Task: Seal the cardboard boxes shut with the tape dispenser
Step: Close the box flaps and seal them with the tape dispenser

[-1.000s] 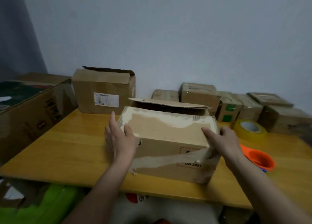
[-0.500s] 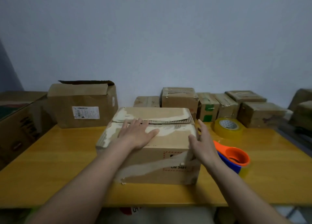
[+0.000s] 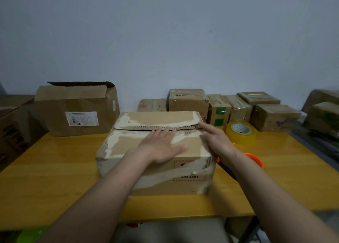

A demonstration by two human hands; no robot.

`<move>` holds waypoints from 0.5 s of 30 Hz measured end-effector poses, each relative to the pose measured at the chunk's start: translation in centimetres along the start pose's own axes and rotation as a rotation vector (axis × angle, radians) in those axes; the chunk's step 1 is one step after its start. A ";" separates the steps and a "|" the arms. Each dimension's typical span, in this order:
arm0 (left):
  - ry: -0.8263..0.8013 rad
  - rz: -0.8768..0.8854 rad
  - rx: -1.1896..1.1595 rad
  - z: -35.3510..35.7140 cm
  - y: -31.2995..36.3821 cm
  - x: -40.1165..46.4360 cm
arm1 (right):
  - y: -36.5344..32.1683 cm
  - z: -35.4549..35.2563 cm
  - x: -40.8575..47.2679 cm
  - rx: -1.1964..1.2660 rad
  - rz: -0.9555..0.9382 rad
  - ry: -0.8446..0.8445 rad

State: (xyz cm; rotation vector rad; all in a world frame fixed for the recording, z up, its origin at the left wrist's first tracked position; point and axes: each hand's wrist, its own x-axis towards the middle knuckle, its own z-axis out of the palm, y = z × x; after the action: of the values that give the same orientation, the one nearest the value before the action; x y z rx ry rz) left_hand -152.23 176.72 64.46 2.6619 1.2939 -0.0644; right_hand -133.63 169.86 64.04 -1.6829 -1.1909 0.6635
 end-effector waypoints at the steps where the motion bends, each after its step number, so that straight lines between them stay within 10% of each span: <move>1: -0.028 0.015 0.000 0.1 0.6 0.0 | 0.8 -0.5 -0.2 0.092 0.039 0.124; 5: -0.072 0.019 0.032 0.0 1.0 0.1 | 5.6 -3.0 -1.5 -0.374 0.221 0.414; 11: -0.021 0.049 0.064 -0.1 1.4 -0.1 | 10.6 -4.1 -3.3 -0.996 0.324 0.115; 15: 0.009 0.075 0.051 -0.3 1.4 -0.2 | 10.4 -6.5 -3.5 -0.708 0.212 0.240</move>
State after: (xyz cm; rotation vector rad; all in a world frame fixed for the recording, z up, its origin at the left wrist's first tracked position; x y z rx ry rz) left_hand -151.32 175.75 64.95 2.7543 1.2090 -0.0771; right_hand -125.28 163.20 56.98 -2.4230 -1.1501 0.1403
